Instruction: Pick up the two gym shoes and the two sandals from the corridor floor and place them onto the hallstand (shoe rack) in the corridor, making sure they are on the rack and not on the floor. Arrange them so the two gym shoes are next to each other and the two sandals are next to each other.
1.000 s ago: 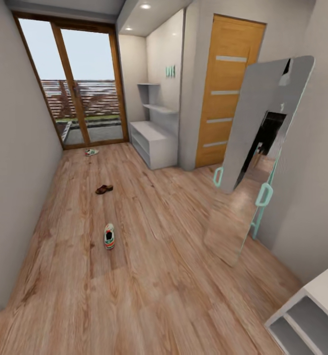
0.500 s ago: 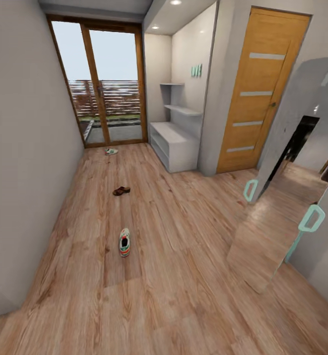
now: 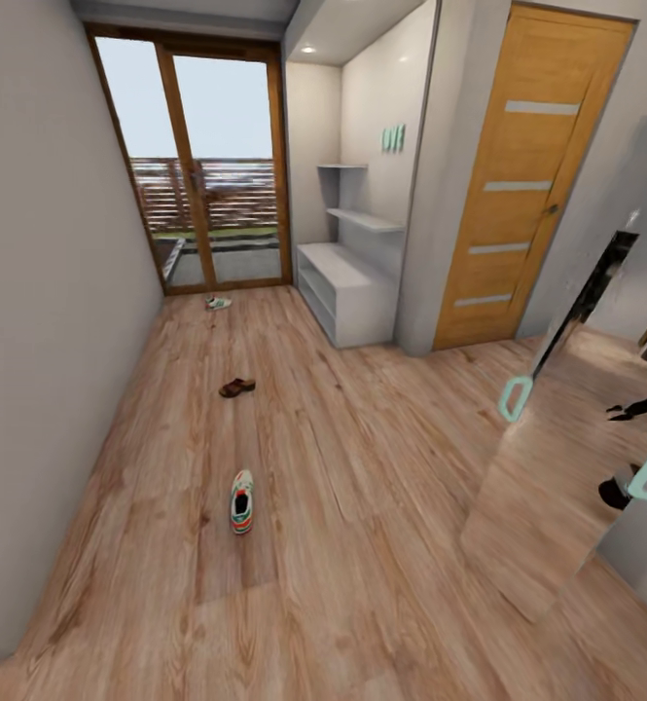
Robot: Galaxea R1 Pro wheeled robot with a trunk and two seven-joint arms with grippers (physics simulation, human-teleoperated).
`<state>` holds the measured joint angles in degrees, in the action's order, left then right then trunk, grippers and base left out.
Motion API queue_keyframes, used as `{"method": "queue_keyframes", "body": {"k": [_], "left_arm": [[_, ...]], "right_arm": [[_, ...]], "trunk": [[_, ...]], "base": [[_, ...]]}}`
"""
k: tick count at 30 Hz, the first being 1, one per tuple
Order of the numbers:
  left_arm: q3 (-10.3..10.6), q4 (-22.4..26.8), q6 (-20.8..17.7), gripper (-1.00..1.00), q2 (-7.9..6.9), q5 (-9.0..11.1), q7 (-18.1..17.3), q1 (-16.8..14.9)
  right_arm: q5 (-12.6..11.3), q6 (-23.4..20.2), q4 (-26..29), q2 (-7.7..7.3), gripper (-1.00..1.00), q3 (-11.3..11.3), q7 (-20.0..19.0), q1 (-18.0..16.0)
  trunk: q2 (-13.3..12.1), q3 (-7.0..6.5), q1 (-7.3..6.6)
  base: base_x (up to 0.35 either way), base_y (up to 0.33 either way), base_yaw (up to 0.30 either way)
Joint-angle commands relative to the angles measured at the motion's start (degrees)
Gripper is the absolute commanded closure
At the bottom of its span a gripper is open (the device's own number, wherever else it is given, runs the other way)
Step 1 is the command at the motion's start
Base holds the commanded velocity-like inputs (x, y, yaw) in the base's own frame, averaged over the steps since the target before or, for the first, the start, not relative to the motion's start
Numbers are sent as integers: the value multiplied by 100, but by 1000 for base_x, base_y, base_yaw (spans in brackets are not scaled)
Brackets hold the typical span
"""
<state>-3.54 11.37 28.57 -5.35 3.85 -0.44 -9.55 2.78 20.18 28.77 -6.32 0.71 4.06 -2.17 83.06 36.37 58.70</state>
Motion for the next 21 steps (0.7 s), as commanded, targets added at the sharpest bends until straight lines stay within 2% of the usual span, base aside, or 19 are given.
{"method": "queue_keyframes", "body": {"k": [1,21], "left_arm": [[3,-4,17,-100,0,37,-7,-3],[3,-5,17,-100,-1,37,-9,-3]], "right_arm": [[30,12,-3,-1,-100,8,33,-3],[30,12,-3,-1,-100,8,33,-3]], "trunk": [[2,5,3],[2,5,3]], "base": [[337,0,0],[337,0,0]]}}
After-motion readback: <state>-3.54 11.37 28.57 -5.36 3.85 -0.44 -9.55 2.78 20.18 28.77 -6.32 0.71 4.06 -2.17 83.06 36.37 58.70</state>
